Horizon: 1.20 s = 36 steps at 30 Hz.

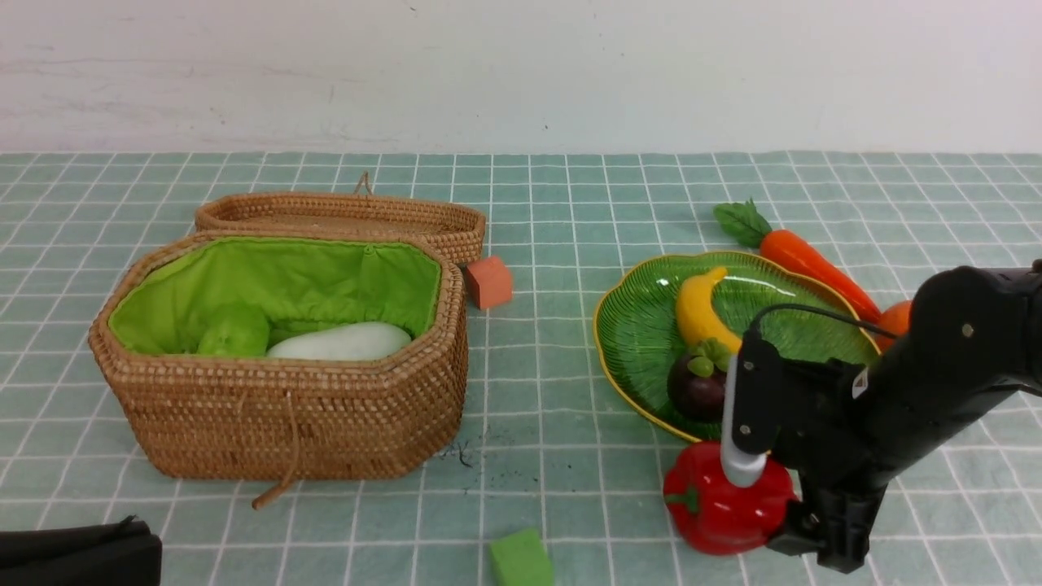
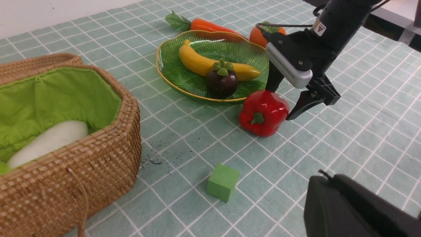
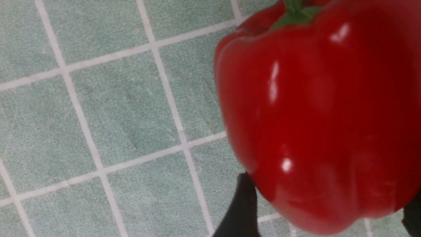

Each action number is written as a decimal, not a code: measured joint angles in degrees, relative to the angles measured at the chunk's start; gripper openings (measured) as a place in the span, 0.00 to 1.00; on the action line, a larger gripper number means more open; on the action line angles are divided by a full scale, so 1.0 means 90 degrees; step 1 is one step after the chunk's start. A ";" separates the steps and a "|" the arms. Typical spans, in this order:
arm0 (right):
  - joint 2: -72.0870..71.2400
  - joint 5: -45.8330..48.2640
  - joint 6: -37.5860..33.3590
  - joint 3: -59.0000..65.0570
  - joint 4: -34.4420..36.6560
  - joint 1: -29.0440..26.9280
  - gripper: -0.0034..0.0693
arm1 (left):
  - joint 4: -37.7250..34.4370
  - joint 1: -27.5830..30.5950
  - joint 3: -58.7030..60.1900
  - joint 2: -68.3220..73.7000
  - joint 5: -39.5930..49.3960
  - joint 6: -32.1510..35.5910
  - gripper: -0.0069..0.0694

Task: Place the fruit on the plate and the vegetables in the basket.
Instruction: Grab a mountain bell pepper with your right arm and put it into the left basket

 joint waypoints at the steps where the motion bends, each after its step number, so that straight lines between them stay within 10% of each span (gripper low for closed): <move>1: 0.0000 -0.0020 -0.0014 0.0000 -0.0001 0.0029 0.88 | 0.0000 0.0000 0.0000 0.0000 0.0000 0.0000 0.08; 19: 0.0137 -0.0280 -0.0165 0.0000 0.0074 0.0278 0.87 | -0.0006 0.0000 0.0000 0.0000 0.0018 0.0000 0.08; 36: 0.0136 -0.0222 -0.0113 0.0000 0.0166 0.0297 0.44 | -0.0006 0.0000 0.0000 0.0000 0.0026 0.0000 0.08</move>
